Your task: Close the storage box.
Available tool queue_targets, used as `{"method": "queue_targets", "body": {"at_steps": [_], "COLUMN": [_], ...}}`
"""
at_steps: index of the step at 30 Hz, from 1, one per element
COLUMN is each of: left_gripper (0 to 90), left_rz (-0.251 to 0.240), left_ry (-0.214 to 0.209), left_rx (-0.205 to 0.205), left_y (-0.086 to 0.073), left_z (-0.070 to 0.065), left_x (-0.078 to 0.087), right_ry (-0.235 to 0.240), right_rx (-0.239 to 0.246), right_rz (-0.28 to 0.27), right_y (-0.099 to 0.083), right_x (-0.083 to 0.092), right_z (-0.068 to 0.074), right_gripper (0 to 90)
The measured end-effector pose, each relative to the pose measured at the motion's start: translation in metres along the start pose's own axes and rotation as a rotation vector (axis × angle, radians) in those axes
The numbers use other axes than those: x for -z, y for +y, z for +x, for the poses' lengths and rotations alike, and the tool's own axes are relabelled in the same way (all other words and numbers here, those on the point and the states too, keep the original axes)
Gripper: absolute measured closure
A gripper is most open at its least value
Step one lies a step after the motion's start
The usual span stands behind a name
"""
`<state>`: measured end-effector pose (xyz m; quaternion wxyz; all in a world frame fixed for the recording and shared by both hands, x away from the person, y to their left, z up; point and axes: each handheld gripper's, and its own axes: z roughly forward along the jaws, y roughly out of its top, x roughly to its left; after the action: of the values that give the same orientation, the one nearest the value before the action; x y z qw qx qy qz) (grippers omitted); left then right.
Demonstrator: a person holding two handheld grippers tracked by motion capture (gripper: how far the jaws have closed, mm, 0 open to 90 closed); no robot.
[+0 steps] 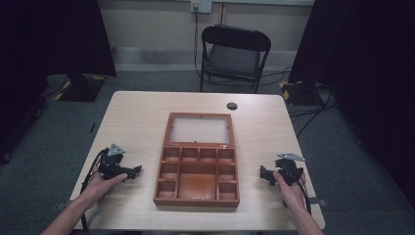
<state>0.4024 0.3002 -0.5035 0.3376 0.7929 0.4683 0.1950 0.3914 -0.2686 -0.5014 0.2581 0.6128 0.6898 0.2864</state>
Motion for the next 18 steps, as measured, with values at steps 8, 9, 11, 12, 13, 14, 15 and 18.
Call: {"method": "queue_targets", "body": {"at_steps": [8,9,11,12,13,14,15,18], "left_gripper": [5.3,8.2,13.0,15.2,15.5,15.7,16.0,18.6], "left_rz": [0.02,0.02,0.019,0.014,0.014,0.018,0.018,0.024], "left_ry": [-0.002,-0.002,0.0,-0.001,-0.001,0.013,0.013,-0.017], "left_rx": [0.01,0.01,0.026,0.028,0.028,0.021,0.021,0.03], "left_y": [0.002,0.002,0.002,0.003,0.003,0.004,0.004,0.011], "left_z": [0.003,0.003,0.005,0.005,0.005,0.004,0.004,0.002], "left_x": [0.005,0.005,0.007,0.007,0.007,0.006,0.006,0.006], "right_ry": [0.009,0.009,0.047,0.053,0.053,0.054,0.054,0.086], "right_rx": [0.001,0.001,-0.002,0.005,0.005,0.034,0.039,0.023], "right_rz": [0.002,0.002,0.041,0.043,0.043,0.048,0.052,0.033], "right_y": [-0.001,-0.001,0.002,0.002,0.002,0.003,0.003,0.005], "right_x": [0.002,0.002,0.005,0.006,0.006,0.006,0.006,0.01], "right_z": [-0.002,-0.002,-0.003,-0.003,-0.003,-0.003,-0.003,-0.006], "right_gripper": [0.0,0.0,0.4,2.4,2.4,3.3,4.3,20.9]}}
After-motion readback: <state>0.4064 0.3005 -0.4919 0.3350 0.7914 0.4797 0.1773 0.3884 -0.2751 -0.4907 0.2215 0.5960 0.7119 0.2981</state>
